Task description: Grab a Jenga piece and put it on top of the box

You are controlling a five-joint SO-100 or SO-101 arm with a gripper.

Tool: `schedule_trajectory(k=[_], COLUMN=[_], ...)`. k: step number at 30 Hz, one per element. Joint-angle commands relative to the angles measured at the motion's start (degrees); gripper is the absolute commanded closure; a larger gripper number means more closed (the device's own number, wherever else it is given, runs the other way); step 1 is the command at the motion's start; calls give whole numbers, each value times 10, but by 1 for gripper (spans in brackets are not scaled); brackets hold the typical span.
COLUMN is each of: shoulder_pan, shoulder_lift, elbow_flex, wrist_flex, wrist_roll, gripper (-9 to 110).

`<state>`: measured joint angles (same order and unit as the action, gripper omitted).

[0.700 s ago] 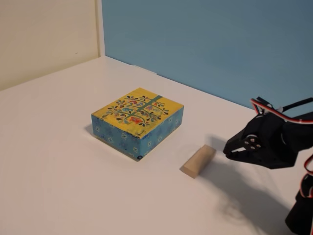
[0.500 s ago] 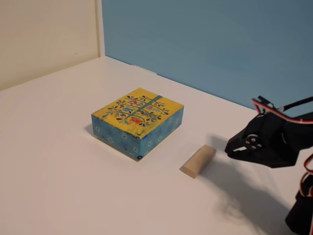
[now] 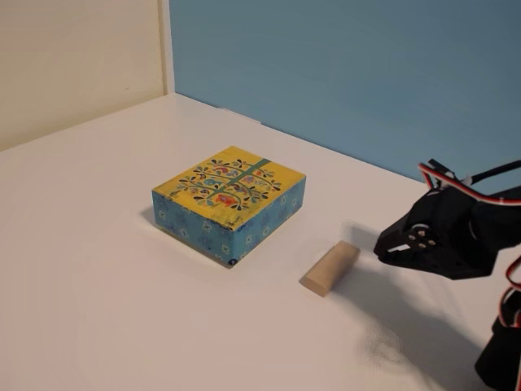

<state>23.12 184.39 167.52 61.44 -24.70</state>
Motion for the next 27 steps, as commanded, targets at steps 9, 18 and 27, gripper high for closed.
schedule_trajectory(k=[9,18,27], shoulder_pan=[6,9,11], shoulder_lift=[4,4,4], elbow_flex=[-4,-4,-6], wrist_flex=[-1,2,6], wrist_roll=[-1,2,-3], gripper=[101,101,101])
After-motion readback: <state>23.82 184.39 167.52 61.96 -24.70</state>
